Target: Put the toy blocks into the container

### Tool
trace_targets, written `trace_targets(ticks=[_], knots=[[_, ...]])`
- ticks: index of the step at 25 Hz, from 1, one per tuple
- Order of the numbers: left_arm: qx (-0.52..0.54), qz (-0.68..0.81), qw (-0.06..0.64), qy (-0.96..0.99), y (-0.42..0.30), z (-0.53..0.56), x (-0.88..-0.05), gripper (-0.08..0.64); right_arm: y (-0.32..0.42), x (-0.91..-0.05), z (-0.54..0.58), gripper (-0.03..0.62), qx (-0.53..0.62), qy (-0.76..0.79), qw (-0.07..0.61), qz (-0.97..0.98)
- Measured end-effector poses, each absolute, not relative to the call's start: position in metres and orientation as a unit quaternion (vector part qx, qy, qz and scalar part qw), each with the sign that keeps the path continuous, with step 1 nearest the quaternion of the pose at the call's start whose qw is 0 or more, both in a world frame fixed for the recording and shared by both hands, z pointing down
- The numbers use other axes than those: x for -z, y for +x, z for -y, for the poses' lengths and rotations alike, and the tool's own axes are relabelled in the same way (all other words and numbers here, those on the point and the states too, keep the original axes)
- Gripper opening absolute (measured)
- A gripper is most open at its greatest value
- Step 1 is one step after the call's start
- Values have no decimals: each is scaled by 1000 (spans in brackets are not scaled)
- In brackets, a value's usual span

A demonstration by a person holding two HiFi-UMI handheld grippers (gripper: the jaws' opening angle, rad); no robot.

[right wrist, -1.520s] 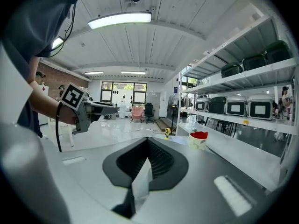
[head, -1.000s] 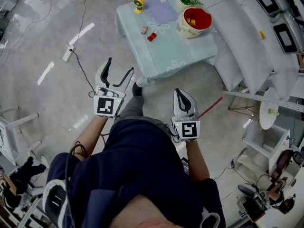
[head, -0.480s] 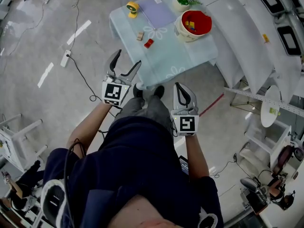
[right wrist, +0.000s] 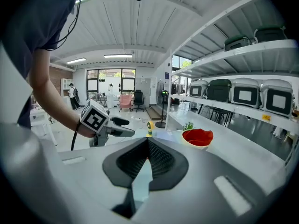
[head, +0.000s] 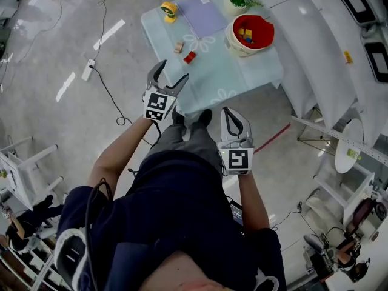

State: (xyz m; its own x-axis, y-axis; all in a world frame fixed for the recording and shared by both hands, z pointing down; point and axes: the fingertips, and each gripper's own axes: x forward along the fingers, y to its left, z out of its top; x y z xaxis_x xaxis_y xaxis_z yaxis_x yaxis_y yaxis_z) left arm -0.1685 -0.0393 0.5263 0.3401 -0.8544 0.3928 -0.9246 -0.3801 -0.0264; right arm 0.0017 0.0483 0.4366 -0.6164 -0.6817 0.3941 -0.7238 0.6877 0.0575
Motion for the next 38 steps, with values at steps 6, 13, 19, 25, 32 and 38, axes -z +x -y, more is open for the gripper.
trace_targets(ticks=[6, 13, 19, 25, 32, 38], knots=[[-222, 528, 128, 810, -157, 64, -588, 397, 8, -450, -36, -2, -66, 385, 210, 896], [-263, 516, 152, 801, -151, 82, -642, 396, 17, -464, -31, -2, -76, 383, 222, 893], [-286, 506, 168, 796, -150, 95, -675, 383, 19, -474, -29, -2, -90, 378, 230, 892], [-306, 492, 182, 795, -147, 102, -701, 363, 16, -479, -19, -2, -94, 376, 225, 894], [-333, 486, 205, 782, -152, 109, -726, 324, 12, -481, -11, -2, -93, 370, 227, 896], [-348, 474, 220, 778, -153, 113, -743, 310, 12, -487, -6, -2, -99, 371, 224, 896]])
